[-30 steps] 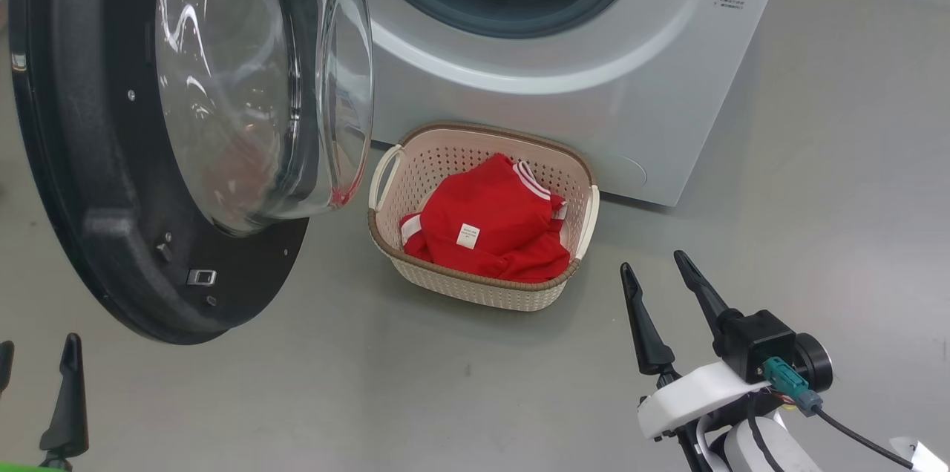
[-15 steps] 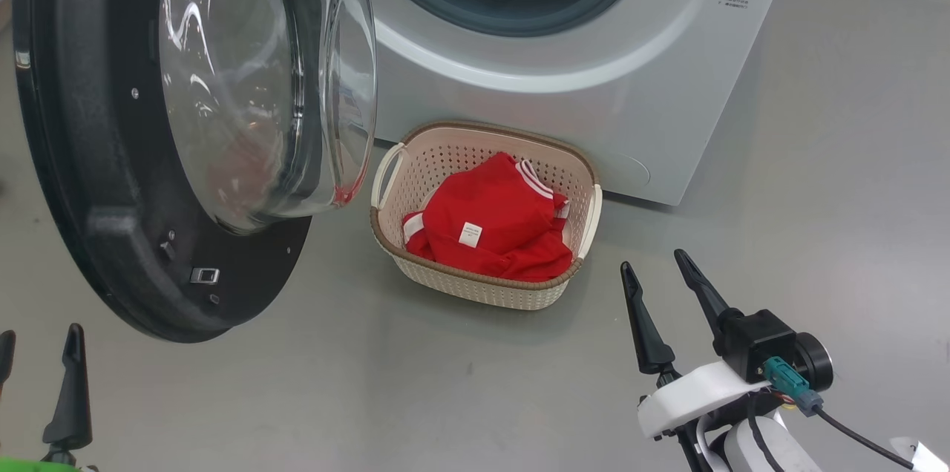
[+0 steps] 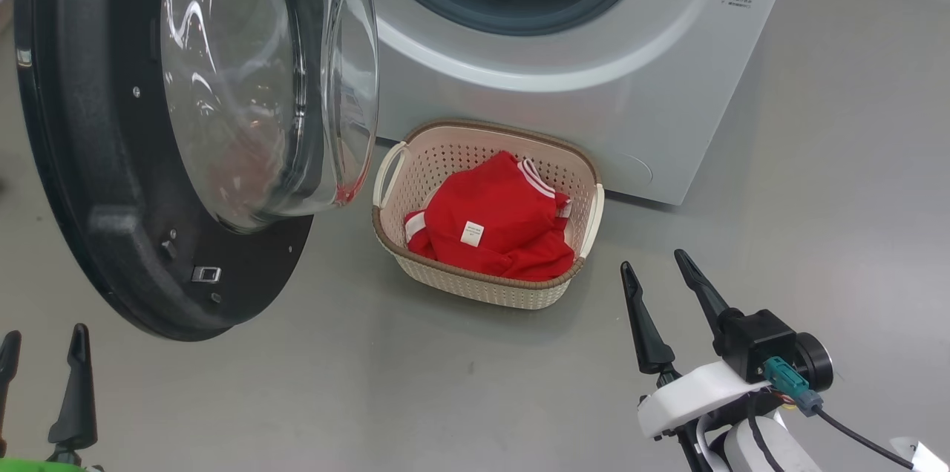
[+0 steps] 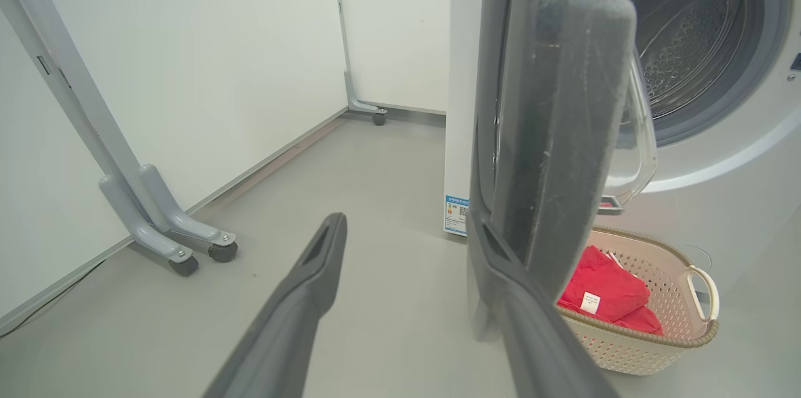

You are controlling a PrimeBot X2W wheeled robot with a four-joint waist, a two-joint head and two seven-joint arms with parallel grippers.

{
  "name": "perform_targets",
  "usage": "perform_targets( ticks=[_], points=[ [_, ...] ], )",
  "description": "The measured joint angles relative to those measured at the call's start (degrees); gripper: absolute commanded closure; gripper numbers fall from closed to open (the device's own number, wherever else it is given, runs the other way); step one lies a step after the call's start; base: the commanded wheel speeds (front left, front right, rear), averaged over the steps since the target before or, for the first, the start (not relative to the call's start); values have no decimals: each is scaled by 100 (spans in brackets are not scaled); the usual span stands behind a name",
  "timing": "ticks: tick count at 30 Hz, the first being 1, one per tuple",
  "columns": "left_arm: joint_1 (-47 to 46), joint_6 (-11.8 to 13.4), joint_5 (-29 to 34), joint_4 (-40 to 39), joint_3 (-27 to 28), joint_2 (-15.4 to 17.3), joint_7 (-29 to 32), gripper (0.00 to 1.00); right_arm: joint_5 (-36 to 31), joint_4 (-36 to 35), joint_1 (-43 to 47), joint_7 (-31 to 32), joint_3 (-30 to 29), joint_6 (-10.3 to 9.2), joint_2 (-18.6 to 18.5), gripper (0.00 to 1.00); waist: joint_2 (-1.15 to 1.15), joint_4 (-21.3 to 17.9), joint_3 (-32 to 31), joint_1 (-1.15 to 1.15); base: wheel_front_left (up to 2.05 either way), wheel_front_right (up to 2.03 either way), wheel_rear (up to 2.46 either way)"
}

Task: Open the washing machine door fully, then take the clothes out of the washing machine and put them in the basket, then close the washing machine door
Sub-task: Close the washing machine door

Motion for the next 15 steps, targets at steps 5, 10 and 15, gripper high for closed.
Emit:
perform_targets(
  ticks=[5,10,15],
  points=[
    [0,0,-2,-7,-33,-4,0,100,0,0,0,0,2,0,0,0,0,11,3,0,0,0,0],
    [0,0,-20,-14,-53,-13,1,100,0,1,0,0,5,0,0,0,0,19,11,0,0,0,0],
    [-10,0,-120,-133,-37,35,0,100,0,1,0,0,10,0,0,0,0,22,31,0,0,0,0]
  ],
)
